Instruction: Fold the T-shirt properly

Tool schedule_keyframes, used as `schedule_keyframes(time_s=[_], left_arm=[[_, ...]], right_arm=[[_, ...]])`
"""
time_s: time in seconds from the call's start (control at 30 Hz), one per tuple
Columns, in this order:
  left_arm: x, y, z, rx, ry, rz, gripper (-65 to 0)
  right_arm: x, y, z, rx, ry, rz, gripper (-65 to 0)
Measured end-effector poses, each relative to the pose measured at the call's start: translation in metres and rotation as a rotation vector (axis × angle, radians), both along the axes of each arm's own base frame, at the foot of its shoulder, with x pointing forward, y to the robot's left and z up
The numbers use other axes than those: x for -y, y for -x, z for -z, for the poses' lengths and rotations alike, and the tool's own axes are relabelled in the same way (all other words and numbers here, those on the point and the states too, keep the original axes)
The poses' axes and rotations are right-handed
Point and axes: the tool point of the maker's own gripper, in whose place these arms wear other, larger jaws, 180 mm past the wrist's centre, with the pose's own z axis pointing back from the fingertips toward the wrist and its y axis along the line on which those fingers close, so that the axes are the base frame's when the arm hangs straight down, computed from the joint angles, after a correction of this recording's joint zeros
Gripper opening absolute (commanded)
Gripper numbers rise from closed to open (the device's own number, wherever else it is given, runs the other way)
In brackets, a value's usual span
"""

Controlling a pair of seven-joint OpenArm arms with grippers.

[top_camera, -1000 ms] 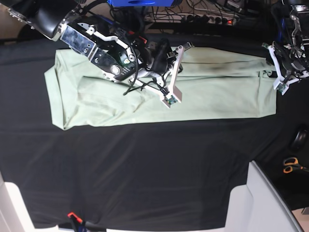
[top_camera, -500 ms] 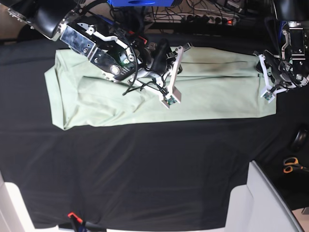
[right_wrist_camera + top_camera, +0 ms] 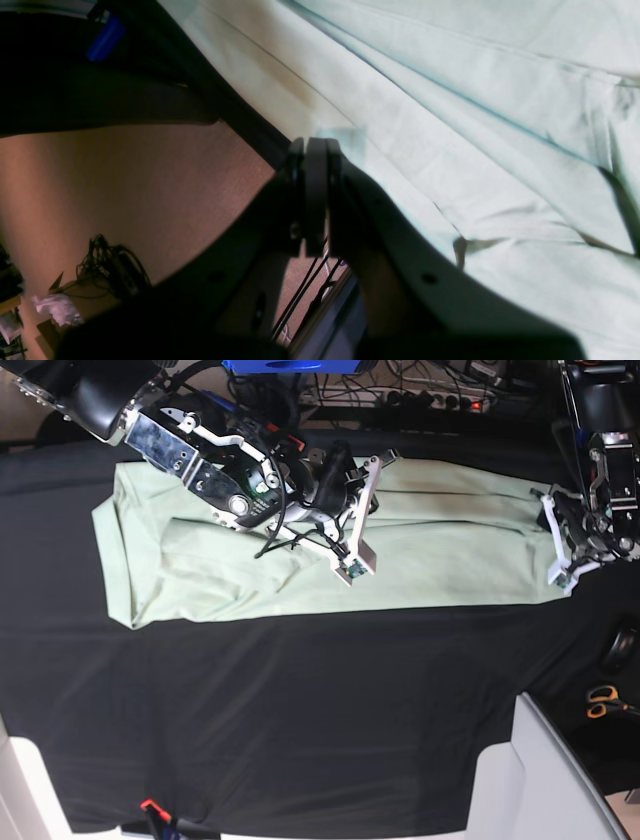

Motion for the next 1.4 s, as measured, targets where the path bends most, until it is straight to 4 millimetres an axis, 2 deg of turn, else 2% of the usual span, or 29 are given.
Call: schedule_keyframes(time_s=[0.23, 0.47, 0.7, 0.87, 1.13, 1.23, 1.4], left_arm=[[-0.005, -0.012, -0.009, 0.031, -0.008, -0.006, -31.1], [-0.009, -0.012, -0.011, 0.033, -0.014, -0.01, -31.1], [-0.035, -0.018, -0.029, 0.101, -0.025, -0.112, -31.1], [-0.039, -0.024, -0.041, 0.142, -0.038, -0.115, -31.1], [-0.029, -0.015, -0.052, 0.162, -0.064, -0.063, -31.1], [-0.025, 0.001, -0.051, 0.138, -0.087, -0.029, -31.1], [-0.012, 0.026, -0.037, 0.053, -0.099, 0.05, -31.1]], right_arm=[[0.001, 0.0, 0.001, -0.002, 0.003, -0.001, -65.0], [0.001, 0.001, 0.001, -0.004, 0.005, -0.002, -65.0], [0.001, 0.001, 0.001, -0.004, 0.006, -0.002, -65.0], [0.001, 0.001, 0.001, -0.005, 0.006, -0.003, -65.0], [0.001, 0.001, 0.001, -0.003, 0.007, -0.002, -65.0], [0.002, 0.0, 0.001, -0.002, 0.006, 0.0, -65.0], [0.001, 0.001, 0.001, -0.002, 0.005, 0.0, -65.0]])
